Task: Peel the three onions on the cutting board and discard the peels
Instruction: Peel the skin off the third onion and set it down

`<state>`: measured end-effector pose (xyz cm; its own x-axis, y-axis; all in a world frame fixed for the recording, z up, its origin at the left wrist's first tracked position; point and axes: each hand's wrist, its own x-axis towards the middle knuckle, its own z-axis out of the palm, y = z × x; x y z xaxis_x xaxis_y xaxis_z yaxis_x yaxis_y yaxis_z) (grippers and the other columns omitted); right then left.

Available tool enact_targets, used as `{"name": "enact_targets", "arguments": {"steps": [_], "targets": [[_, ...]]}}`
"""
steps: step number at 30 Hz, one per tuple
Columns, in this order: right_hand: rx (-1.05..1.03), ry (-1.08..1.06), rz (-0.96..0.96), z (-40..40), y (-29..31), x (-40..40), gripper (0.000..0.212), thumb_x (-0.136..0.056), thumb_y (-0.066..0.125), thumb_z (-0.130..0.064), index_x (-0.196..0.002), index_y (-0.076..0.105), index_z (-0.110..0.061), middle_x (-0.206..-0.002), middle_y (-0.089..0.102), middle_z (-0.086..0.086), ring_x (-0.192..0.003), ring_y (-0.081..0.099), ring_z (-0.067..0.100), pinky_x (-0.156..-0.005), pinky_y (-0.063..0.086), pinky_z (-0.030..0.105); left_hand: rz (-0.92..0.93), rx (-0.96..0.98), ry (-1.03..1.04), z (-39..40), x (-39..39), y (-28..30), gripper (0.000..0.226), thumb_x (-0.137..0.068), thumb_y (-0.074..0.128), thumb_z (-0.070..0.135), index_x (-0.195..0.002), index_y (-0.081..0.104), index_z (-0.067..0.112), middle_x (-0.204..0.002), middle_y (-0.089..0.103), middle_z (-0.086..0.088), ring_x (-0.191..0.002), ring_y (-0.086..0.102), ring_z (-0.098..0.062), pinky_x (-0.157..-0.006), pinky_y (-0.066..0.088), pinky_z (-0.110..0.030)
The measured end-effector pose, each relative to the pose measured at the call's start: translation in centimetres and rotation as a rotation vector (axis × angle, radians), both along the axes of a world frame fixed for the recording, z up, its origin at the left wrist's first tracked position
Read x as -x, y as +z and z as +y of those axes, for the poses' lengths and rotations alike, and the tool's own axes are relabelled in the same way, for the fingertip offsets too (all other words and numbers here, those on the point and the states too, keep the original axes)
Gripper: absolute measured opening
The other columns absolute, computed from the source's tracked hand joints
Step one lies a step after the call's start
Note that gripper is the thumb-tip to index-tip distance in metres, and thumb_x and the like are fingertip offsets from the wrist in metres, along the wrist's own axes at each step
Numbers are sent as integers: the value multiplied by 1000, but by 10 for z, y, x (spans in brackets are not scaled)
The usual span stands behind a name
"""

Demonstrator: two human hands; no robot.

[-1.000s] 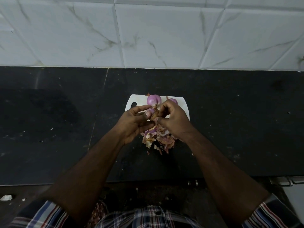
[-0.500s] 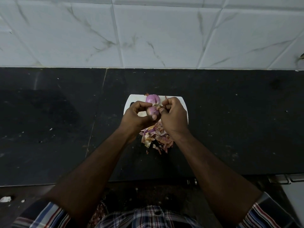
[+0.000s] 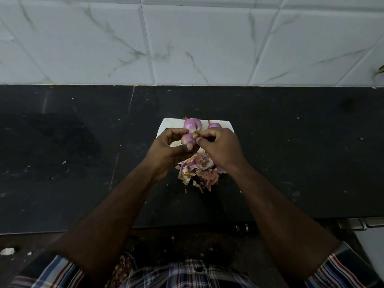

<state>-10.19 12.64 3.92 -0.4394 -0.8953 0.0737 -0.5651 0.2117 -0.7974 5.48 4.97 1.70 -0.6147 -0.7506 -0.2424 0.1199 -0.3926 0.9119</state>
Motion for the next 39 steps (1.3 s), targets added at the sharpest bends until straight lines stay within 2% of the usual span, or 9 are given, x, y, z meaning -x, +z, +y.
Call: {"name": "enact_targets", "arguments": {"steps": [2,9,12,14,22,27,31,34,39], "targets": [[30,-14,93,-1,0,-3,15,-89,68,-23,-99,76,-16,-94,73,0,-83,66,4,-70,49,12,-37,58,8,0,2,0,39,-81,74,-7,-115,62,9,-130,60,-17,-100,72,-36,-84,60,-43],[-24,-78,280,-4,1,-12,13,-95,53,-24,-85,57,-17,-92,58,5,-69,46,7,-53,24,13,-96,192,30,4,6,0,41,-79,79,-4,-117,64,5,-127,61,-18,-102,71,-38,-83,61,-43],[-51,-75,261,-4,1,-16,13,-100,48,-27,-98,58,-19,-102,52,7,-61,41,3,-49,24,12,-73,144,5,3,5,2,45,-78,78,-5,-120,62,1,-130,60,-20,-104,70,-41,-85,60,-46],[-73,-49,247,-4,1,-14,11,-99,49,-25,-93,55,-18,-101,51,7,-59,42,2,-48,25,13,-59,96,-26,2,2,4,51,-74,80,-1,-121,62,1,-131,60,-20,-104,70,-42,-89,59,-50],[-82,-50,15,3,3,-6,22,-94,54,-24,-73,54,-18,-70,56,-3,-58,48,4,-48,30,14,52,-56,-85,1,-3,3,47,-88,64,-7,-133,56,3,-135,61,-20,-106,70,-34,-87,59,-41],[-119,-140,0,5,-6,4,24,-90,55,-22,-69,50,-13,-62,51,-2,-60,48,15,-55,36,30,98,-143,-79,2,-7,4,45,-86,63,-2,-129,60,8,-130,63,-18,-104,70,-36,-83,61,-39],[-154,-102,-13,11,-7,11,12,-84,64,-24,-76,67,-15,-72,69,-3,-73,67,16,-71,56,37,93,-205,-77,-2,-12,4,36,-95,54,-5,-126,62,10,-123,66,-18,-106,69,-41,-84,61,-39],[-150,-54,27,14,-7,9,5,-80,71,-15,-84,75,-16,-81,74,-6,-77,68,8,-78,58,36,84,-236,-80,-1,-10,6,34,-96,53,-4,-125,63,11,-118,69,-17,-104,70,-39,-80,62,-37],[-32,4,-87,15,-3,7,21,-91,62,-11,-105,75,-18,-100,75,-7,-93,68,4,-87,57,31,79,-211,-103,-1,-10,4,34,-96,54,-1,-127,61,12,-114,71,-13,-103,70,-35,-77,61,-35]]}}
